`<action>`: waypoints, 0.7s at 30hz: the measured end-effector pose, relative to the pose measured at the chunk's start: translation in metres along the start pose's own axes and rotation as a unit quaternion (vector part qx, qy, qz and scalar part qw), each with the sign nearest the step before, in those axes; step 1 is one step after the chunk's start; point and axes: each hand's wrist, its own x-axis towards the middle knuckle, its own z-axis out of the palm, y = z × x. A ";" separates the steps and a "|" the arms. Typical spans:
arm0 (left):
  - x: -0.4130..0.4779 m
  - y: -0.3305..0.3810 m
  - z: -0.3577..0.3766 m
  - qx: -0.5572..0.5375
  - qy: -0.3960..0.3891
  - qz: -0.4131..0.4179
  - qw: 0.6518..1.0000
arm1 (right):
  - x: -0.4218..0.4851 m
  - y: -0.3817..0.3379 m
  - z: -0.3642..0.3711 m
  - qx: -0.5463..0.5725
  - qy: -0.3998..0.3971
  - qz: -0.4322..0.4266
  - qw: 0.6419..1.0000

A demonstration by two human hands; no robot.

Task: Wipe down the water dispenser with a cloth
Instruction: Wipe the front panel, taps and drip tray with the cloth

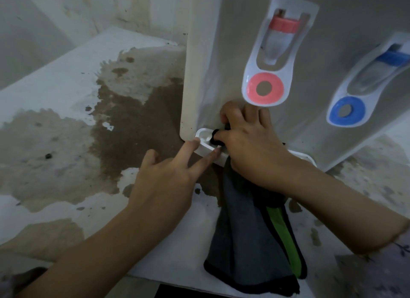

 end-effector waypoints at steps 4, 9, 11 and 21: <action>0.001 0.000 0.001 0.001 0.002 0.011 1.000 | 0.000 0.002 -0.003 0.049 -0.008 -0.018 0.999; -0.003 -0.003 0.005 0.021 -0.031 0.011 0.999 | -0.001 0.005 -0.003 0.123 0.000 -0.022 0.992; -0.003 -0.003 0.003 0.025 -0.032 0.012 0.999 | 0.000 0.006 -0.001 0.134 0.010 -0.015 0.991; -0.001 -0.004 0.000 0.000 -0.022 0.001 1.000 | -0.018 0.009 0.000 0.120 0.119 0.132 0.977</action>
